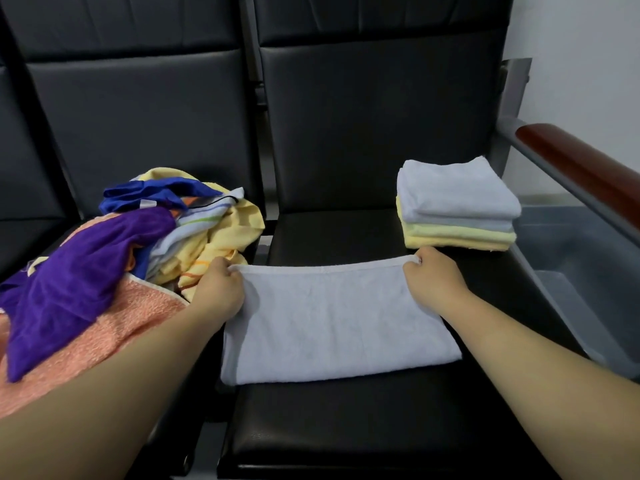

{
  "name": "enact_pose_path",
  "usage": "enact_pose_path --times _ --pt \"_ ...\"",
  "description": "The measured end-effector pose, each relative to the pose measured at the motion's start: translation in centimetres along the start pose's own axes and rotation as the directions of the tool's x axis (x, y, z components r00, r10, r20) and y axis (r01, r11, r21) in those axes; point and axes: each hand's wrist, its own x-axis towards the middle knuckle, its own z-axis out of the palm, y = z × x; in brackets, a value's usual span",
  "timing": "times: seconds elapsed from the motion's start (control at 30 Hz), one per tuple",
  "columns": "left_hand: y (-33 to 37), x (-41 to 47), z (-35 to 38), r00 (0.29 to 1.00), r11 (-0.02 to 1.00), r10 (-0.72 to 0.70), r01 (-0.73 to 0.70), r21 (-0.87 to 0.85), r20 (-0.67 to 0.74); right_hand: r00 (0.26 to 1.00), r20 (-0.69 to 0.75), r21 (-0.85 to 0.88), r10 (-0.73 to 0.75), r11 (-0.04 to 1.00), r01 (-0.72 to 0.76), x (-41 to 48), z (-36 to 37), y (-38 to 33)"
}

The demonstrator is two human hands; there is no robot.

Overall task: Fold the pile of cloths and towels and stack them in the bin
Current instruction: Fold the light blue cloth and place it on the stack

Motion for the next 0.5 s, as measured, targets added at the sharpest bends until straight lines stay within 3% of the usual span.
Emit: enact_pose_path --times 0.33,0.5 --pt "0.3 0.5 0.8 1.0 0.987 -0.024 0.025 0.16 -0.012 0.993 -0.115 0.007 -0.029 1.0 0.03 0.2 0.8 0.6" --pt "1.1 -0.9 0.3 0.999 0.989 -0.04 0.037 0.142 0.014 0.988 -0.129 -0.066 -0.083 0.995 0.075 -1.0 0.1 0.6"
